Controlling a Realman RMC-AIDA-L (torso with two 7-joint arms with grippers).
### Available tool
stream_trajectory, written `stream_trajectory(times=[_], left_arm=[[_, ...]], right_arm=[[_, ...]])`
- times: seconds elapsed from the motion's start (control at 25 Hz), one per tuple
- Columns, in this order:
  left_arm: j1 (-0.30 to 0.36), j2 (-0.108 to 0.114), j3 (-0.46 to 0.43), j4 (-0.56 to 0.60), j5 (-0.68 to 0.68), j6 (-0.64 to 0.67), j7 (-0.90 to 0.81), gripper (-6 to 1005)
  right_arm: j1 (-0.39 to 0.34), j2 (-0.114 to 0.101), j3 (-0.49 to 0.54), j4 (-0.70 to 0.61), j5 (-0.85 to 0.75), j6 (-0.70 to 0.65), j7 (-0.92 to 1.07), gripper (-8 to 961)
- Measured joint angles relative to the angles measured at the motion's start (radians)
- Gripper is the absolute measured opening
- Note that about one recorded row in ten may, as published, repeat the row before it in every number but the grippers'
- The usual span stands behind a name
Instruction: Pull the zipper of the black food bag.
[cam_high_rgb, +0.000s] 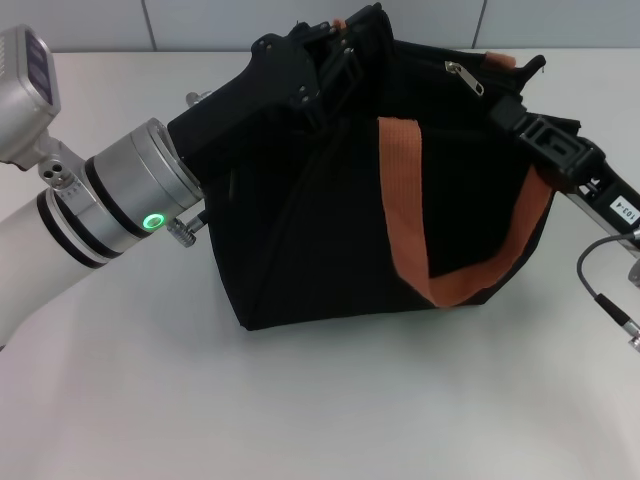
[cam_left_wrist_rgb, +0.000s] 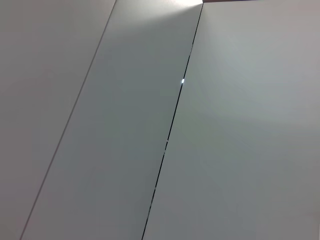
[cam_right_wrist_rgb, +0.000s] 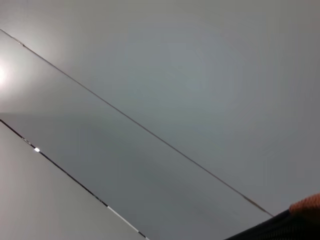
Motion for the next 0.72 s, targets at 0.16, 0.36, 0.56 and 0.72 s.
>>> stream_trajectory(times=[0.16, 0.36, 0.56, 0.72], left_arm=[[0.000, 0.000, 0.000, 0.000, 0.000, 0.000, 0.000, 89], [0.000, 0.000, 0.000, -0.002, 0.000, 0.001, 0.000, 90], [-0.002, 0.000, 0.000, -0.004, 0.001, 0.002, 0.000, 92], [-0.003, 0.000, 0.000, -0.004, 0.002, 0.002, 0.000, 93]], right_arm=[[0.000, 0.000, 0.002, -0.003, 0.000, -0.022, 0.006, 0], [0.001, 0.001, 0.005, -0.005, 0.002, -0.036, 0.010, -1], [0.002, 0.004, 0.010, 0.000, 0.002, -0.034, 0.010, 31], [0.001, 0.006, 0.019, 0.007, 0.002, -0.022, 0.010, 139]])
